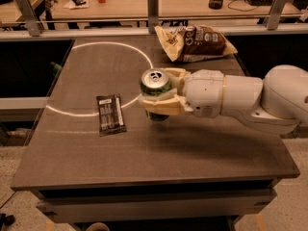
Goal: Move green can near rxbar chocolate
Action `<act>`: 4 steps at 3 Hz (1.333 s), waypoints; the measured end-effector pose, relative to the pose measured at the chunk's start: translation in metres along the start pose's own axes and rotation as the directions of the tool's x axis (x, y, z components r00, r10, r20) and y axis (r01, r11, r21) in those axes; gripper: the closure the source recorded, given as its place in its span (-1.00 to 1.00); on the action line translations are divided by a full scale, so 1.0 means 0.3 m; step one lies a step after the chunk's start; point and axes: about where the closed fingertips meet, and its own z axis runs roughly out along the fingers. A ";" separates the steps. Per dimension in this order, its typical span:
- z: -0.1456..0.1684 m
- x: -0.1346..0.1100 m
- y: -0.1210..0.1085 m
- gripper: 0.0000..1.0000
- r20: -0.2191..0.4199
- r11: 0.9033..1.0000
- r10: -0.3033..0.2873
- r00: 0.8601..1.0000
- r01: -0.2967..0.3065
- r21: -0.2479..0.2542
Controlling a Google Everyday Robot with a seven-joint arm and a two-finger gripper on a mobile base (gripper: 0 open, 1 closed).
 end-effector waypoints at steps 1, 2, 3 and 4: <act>0.111 0.017 -0.007 1.00 -0.012 1.000 0.010 1.000 -0.011 -0.024; 0.215 0.028 -0.007 1.00 -0.029 0.998 0.024 0.999 -0.026 -0.052; 0.266 0.055 -0.011 1.00 -0.047 0.997 0.036 0.998 -0.039 -0.063; 0.249 0.096 -0.031 1.00 -0.076 0.998 0.045 0.996 -0.048 -0.047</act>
Offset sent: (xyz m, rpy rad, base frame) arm 0.0342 0.0899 -0.0222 -0.0433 0.0683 0.0637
